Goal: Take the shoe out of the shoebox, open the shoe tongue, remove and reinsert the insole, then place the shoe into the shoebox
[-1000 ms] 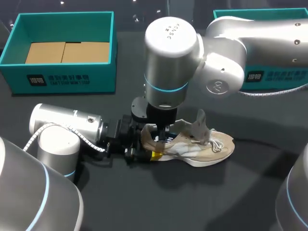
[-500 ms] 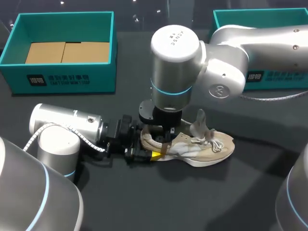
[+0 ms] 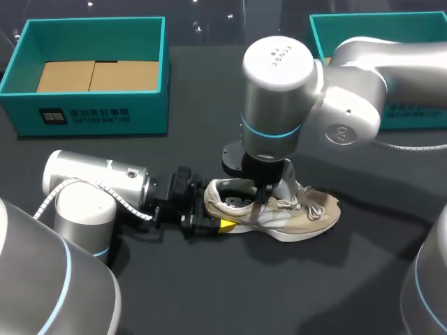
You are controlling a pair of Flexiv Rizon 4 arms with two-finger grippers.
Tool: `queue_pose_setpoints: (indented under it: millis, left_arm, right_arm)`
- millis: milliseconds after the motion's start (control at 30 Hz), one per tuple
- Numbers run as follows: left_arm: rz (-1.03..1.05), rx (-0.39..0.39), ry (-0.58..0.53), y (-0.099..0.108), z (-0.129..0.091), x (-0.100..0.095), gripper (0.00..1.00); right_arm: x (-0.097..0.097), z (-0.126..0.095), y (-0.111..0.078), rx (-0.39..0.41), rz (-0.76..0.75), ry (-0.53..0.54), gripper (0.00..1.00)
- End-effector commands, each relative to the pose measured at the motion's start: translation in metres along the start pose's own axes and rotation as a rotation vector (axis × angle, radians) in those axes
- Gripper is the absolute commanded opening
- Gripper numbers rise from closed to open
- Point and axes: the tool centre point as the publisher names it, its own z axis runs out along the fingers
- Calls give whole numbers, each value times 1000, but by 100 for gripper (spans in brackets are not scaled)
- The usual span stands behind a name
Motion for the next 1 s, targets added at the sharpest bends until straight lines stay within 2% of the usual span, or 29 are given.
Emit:
queue_pose_setpoints:
  millis: [33, 67, 300, 467, 733, 833, 933, 1000]
  left_arm:
    - [0, 0, -1, 2, 1, 1, 0]
    - [0, 0, -1, 2, 1, 1, 0]
    - [0, 0, -1, 2, 1, 1, 0]
    - [0, 0, -1, 2, 1, 1, 0]
    - [0, 0, -1, 2, 1, 1, 0]
    - [0, 0, -1, 2, 1, 1, 0]
    - [0, 0, -1, 2, 1, 1, 0]
    - [0, 0, -1, 2, 1, 1, 0]
  right_arm:
    - [-3, 2, -5, -8, 0, 7, 26]
    - [-3, 3, -5, -8, 0, 12, 29]
    - [-5, 13, -4, -9, -8, 70, 31]
    - [-6, 23, -1, -12, -16, 107, 37]
    - [6, 36, 0, -32, -27, 180, 35]
    - [13, 38, -4, -39, -25, 209, 31]
    - [20, 40, -8, -45, -21, 239, 13]
    - [24, 39, -10, -53, -33, 261, 5]
